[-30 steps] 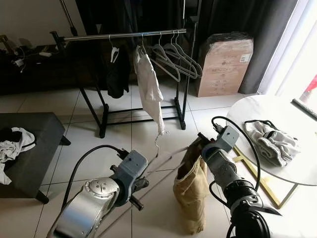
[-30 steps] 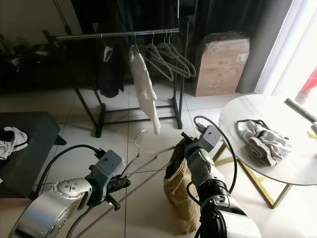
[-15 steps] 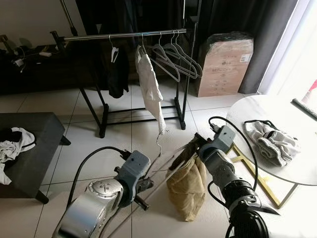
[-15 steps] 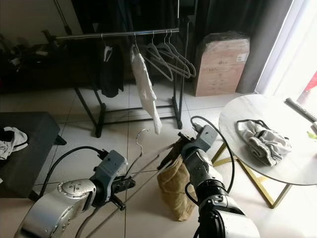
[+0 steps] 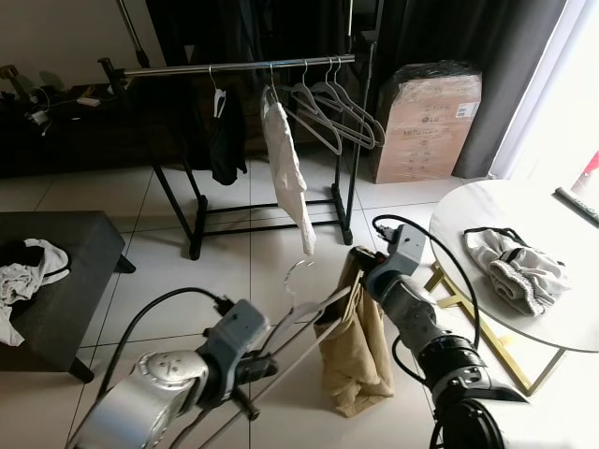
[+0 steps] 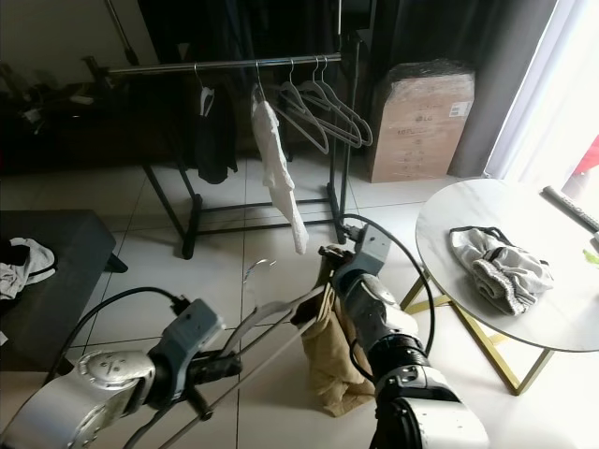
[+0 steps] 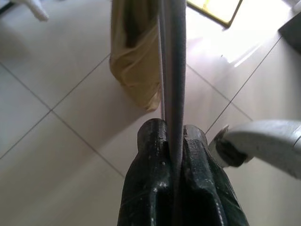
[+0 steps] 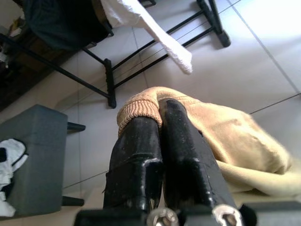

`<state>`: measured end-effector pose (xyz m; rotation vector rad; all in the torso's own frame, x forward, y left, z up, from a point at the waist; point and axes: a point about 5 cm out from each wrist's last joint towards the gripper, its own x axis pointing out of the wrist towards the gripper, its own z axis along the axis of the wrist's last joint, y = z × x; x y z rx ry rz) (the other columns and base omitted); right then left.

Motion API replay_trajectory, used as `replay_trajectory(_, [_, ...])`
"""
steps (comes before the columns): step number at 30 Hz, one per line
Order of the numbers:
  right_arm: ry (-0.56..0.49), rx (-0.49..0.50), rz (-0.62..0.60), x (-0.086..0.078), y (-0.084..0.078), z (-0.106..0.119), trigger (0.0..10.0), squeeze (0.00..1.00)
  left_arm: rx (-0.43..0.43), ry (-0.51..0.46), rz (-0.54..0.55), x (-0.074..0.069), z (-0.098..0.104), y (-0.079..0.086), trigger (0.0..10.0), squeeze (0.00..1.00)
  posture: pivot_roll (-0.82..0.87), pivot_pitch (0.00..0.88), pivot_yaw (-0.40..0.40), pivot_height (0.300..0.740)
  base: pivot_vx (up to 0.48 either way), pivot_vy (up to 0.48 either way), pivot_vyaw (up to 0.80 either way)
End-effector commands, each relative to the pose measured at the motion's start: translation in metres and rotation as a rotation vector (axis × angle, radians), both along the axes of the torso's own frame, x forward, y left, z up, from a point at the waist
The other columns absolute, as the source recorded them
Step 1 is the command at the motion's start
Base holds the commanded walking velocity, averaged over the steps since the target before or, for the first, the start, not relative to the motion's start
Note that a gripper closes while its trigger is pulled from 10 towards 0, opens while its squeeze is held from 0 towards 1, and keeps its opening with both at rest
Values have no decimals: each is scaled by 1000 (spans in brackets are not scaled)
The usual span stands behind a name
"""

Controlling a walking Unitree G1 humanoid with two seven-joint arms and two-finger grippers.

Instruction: Hang hanger

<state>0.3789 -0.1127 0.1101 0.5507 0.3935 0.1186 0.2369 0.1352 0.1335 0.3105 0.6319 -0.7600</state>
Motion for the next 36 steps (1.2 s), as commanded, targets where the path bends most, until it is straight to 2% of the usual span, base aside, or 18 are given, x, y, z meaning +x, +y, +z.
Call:
replay_trajectory(1, [-19,-28,15,0,1,2,10000,0,39,-41,4,0,3,7,10000,0,13,107,21,740,0,0,0])
replay_trajectory(4, [-15,-38,14,-1,-3,-1,10000,0,80,-102,27,6,6,15,10000,0,16,104,21,740,0,0,0])
replay_trajectory(7, [-8,-38,52,-3,-1,-3,10000,0,45,-148,85,13,9,18,10000,0,13,102,20,740,0,0,0])
replay_trajectory(9, [-20,-49,107,-5,6,-3,10000,0,-6,-172,106,17,10,14,10000,0,7,105,17,740,0,0,0])
replay_trajectory(12, [-26,-44,132,-6,10,-2,10000,0,-19,-193,94,19,11,11,10000,0,7,105,17,740,0,0,0])
replay_trajectory(15, [-45,-44,196,-9,18,4,10000,0,-122,-230,106,24,14,-1,10000,0,-2,118,13,740,0,0,0])
replay_trajectory(17, [-62,-61,239,-12,22,5,10000,0,-137,-218,94,23,13,-3,10000,0,-2,118,13,740,0,0,0])
replay_trajectory(22, [-59,-120,239,-14,16,1,10000,0,-100,-177,11,14,8,-3,10000,0,-3,132,12,740,0,0,0])
replay_trajectory(26, [-49,-196,210,-14,4,-2,10000,0,-8,-135,-32,7,1,12,10000,0,2,136,11,740,0,0,0])
replay_trajectory(33, [-48,-266,198,-13,-6,-4,10000,0,76,-102,-112,-1,2,27,10000,0,8,137,10,740,0,0,0])
replay_trajectory(36, [-47,-270,194,-12,-7,-4,10000,0,78,-102,-112,-1,3,28,10000,0,8,136,12,740,0,0,0])
